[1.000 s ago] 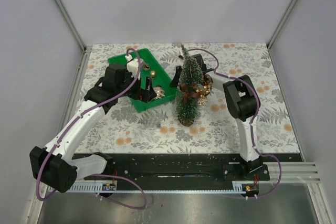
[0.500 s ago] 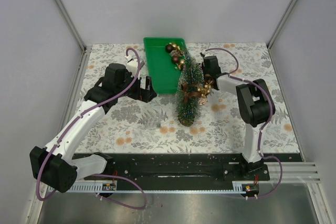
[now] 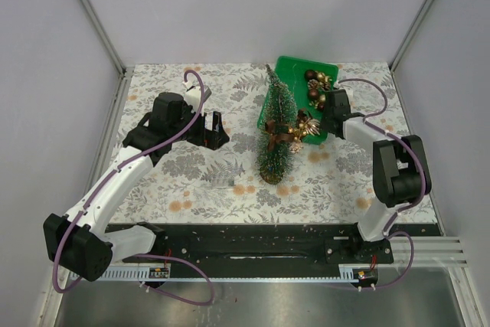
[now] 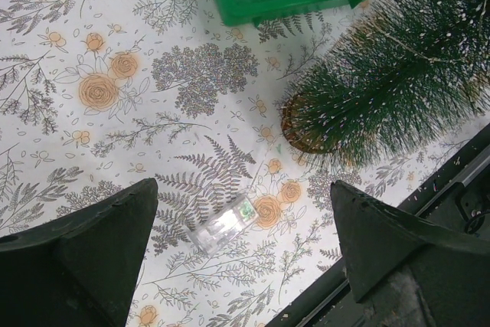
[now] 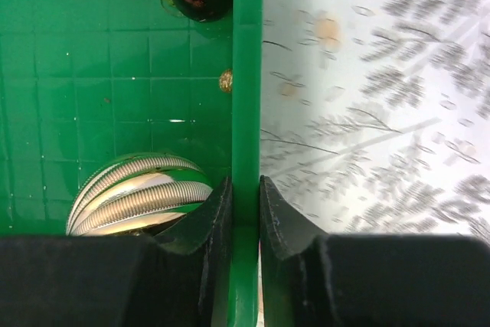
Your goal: Decorate the small christmas tree
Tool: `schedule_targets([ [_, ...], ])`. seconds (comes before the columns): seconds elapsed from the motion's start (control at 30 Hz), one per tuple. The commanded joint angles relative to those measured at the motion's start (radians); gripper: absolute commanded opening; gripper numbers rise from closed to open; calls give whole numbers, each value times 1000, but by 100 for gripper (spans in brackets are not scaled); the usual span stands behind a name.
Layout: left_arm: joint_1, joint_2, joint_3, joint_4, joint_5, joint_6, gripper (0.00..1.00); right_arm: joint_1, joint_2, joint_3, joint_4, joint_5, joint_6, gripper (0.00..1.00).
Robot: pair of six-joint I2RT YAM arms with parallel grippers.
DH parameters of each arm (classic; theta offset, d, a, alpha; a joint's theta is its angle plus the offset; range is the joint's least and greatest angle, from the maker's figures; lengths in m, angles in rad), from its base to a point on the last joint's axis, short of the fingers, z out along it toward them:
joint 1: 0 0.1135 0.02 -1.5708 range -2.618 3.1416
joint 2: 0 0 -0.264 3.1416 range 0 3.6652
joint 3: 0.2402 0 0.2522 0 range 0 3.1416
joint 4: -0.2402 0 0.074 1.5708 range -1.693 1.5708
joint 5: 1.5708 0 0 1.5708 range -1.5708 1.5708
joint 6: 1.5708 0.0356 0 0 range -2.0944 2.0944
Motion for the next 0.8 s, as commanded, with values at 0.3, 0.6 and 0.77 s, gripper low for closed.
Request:
schedule_targets([
  [0.3, 3, -21, 37, 49, 58, -18, 99, -67, -168, -46, -365, 184, 159, 56],
  [0.6, 3, -67, 2, 40, 57, -12, 99, -162, -194, 41, -311, 151, 218, 70],
  [0.77, 3, -76, -3, 41, 55, -8, 99, -197, -4, 283, -332, 128, 192, 67],
])
